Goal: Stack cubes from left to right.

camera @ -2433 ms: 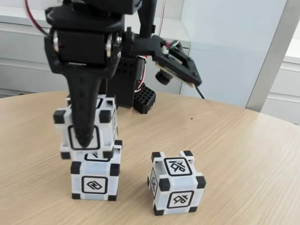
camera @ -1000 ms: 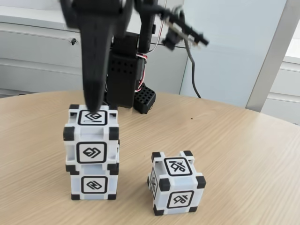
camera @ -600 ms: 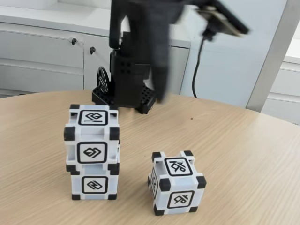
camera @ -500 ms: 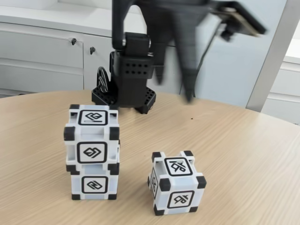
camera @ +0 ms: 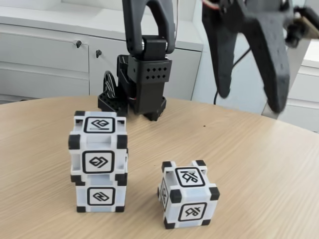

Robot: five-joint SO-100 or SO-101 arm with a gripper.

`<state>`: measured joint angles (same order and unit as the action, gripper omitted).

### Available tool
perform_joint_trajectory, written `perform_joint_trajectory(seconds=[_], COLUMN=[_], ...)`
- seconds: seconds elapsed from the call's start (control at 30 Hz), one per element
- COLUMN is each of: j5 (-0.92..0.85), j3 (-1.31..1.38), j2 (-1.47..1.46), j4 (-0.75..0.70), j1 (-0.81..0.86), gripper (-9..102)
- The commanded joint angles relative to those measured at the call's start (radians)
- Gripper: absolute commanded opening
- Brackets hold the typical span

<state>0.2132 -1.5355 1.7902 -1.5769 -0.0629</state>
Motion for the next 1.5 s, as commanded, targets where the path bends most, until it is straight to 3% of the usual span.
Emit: perform_joint_trajectory(seconds=[0.0,0.33,0.6,1.23,1.47], j5=[-0.037,-0.117,-0.178,-0.279,-0.457], j3=[-0.026,-0.034,-0.028,-0.025,-0.025], j2=[-0.051,-0.296,-0.436,-0.449,-0.442], j4=[0.017,0.018,0.018,0.018,0.018], j1=[0.002,0.011,0.115,0.164,0.164], gripper=[37,37,37,37,37])
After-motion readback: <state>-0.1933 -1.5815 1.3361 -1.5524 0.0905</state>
